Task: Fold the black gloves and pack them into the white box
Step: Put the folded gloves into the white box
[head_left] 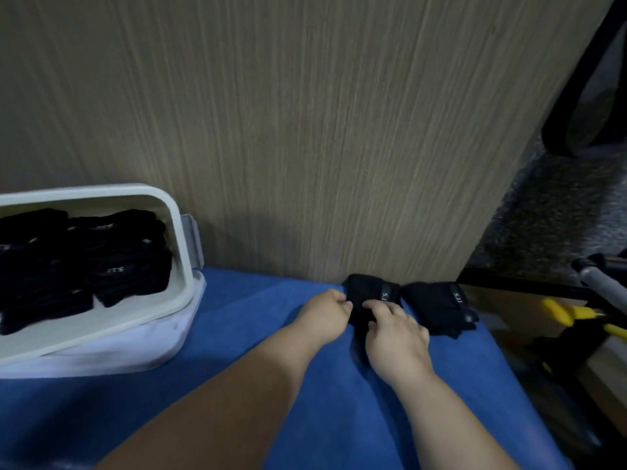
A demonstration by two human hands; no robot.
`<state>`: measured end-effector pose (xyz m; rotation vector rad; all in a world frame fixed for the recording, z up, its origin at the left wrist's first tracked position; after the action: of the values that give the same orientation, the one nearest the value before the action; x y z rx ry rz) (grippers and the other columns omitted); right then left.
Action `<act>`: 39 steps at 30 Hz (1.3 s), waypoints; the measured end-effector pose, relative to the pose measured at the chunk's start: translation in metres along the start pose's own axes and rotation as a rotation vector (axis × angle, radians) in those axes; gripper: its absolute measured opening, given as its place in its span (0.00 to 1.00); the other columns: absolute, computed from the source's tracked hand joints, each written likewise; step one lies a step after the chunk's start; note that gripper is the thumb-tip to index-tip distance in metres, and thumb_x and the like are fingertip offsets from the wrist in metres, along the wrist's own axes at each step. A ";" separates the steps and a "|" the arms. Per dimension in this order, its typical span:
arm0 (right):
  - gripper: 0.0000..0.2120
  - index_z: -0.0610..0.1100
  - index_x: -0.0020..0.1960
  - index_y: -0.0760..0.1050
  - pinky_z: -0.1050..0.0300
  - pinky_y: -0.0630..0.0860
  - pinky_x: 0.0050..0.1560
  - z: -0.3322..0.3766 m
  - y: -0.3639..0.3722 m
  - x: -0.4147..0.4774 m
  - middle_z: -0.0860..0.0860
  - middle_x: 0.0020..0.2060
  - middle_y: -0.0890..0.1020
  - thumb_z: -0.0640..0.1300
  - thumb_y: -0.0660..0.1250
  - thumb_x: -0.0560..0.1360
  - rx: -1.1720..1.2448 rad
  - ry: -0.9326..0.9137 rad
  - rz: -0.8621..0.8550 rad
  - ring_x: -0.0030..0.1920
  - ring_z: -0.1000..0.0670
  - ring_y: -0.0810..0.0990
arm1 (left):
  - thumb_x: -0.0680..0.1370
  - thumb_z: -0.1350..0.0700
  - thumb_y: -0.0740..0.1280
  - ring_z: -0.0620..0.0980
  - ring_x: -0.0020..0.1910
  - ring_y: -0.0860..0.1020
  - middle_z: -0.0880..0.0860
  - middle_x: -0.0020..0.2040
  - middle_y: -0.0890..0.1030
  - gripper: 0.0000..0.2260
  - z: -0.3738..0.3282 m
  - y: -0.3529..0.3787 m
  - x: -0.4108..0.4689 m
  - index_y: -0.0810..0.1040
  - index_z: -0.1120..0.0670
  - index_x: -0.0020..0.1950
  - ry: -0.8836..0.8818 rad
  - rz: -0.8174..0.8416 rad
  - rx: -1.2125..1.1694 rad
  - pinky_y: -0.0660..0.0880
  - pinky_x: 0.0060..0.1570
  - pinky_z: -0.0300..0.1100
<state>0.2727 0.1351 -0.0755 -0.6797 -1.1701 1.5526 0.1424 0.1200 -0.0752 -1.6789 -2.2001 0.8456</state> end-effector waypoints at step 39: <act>0.23 0.36 0.56 0.76 0.57 0.80 0.35 0.171 0.036 -0.067 0.41 0.42 0.83 0.34 0.73 0.62 1.674 0.112 0.606 0.40 0.47 0.84 | 0.76 0.62 0.65 0.54 0.50 0.81 0.57 0.48 0.82 0.08 0.103 -0.176 -0.119 0.76 0.58 0.55 -0.092 0.014 -0.816 0.78 0.51 0.46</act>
<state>0.1313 0.0144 -0.0548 0.0978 0.6783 2.2536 -0.0148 -0.0517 -0.0378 -1.9831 -2.8164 -0.0236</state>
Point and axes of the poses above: each hand's wrist, its own x-axis towards the middle knuckle, its own y-axis out of the palm, z = x × y, the point moved 5 cm from there along x, towards the middle knuckle
